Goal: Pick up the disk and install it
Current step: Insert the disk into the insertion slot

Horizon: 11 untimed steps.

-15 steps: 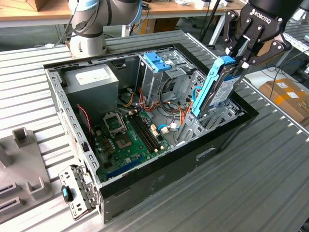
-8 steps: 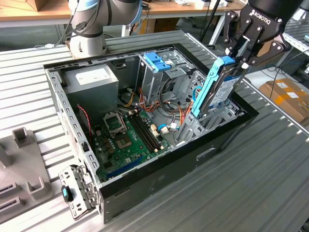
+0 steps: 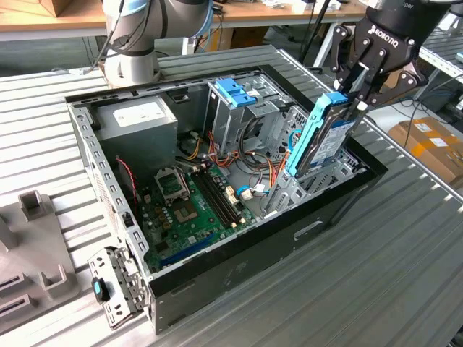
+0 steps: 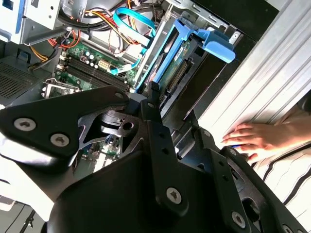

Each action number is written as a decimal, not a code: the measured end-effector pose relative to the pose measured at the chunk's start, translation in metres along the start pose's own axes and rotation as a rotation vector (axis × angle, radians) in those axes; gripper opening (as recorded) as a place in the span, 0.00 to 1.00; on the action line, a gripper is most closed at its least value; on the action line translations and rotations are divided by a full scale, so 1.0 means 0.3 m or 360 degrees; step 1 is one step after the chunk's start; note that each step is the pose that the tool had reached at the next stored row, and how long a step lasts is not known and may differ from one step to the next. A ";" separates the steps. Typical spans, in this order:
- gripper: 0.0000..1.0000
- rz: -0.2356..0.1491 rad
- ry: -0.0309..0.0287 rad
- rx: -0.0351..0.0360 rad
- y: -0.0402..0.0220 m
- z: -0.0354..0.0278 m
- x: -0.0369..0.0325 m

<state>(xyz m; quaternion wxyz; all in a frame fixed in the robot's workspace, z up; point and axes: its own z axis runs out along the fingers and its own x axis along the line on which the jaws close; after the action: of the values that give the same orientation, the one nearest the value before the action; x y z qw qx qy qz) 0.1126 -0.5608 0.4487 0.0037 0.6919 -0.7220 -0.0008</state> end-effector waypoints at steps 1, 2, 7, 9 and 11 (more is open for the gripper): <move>0.35 0.0000 0.00000 0.0000 0.000 0.013 0.000; 0.35 0.0000 0.00001 0.0000 0.000 0.025 0.000; 0.35 0.0000 0.00002 0.0000 0.000 0.062 0.000; 0.35 0.0000 0.00002 0.0000 0.000 0.062 0.000; 0.35 0.0000 -0.00001 0.0000 -0.001 0.083 0.000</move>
<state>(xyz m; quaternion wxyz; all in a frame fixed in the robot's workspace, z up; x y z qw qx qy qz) 0.1126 -0.5608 0.4238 0.0037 0.6919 -0.7220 -0.0008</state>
